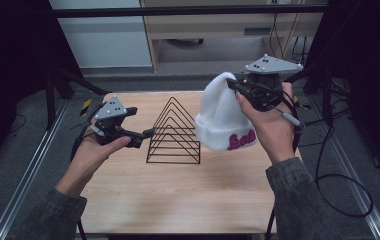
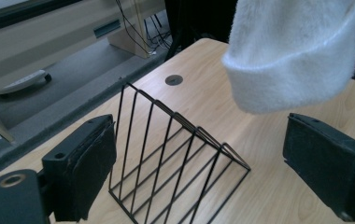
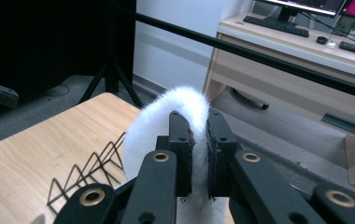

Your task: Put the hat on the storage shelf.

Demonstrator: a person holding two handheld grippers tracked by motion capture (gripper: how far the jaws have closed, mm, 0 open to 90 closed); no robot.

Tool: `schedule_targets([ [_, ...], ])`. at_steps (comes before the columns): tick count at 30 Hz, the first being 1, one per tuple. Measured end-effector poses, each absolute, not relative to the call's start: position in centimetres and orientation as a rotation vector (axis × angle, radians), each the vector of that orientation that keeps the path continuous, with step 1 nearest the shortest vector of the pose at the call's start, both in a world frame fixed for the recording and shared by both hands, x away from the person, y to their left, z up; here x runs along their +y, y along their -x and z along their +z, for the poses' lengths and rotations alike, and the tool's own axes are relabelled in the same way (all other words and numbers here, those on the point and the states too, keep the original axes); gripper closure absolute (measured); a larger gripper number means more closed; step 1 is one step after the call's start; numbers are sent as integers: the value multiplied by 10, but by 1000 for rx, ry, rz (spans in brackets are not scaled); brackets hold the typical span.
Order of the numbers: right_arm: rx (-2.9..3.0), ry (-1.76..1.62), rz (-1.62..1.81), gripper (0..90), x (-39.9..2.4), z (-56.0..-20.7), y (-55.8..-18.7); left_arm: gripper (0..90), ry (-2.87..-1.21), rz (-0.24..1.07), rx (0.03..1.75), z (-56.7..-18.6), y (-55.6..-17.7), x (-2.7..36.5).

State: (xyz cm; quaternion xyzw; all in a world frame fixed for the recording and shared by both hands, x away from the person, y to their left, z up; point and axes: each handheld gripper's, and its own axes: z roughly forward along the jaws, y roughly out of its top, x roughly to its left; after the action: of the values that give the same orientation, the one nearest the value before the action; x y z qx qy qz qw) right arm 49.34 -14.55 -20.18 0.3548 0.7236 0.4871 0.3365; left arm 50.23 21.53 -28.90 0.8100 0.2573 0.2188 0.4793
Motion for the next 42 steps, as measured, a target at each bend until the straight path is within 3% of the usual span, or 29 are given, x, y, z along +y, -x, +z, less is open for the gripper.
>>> schedule_targets([
  [5,1891,-924,1264,831,-139,-198,-503,170,-1990,533,577,-281,-505,208],
  [10,1892,-924,1268,831,-134,-197,-512,178,-2022,534,549,-275,-504,200],
  [33,1869,-872,1369,831,-93,-162,-518,168,-2057,478,516,-285,-520,185],
  [42,1892,-797,1404,829,-66,-146,-512,118,-2054,472,537,-291,-531,187],
])
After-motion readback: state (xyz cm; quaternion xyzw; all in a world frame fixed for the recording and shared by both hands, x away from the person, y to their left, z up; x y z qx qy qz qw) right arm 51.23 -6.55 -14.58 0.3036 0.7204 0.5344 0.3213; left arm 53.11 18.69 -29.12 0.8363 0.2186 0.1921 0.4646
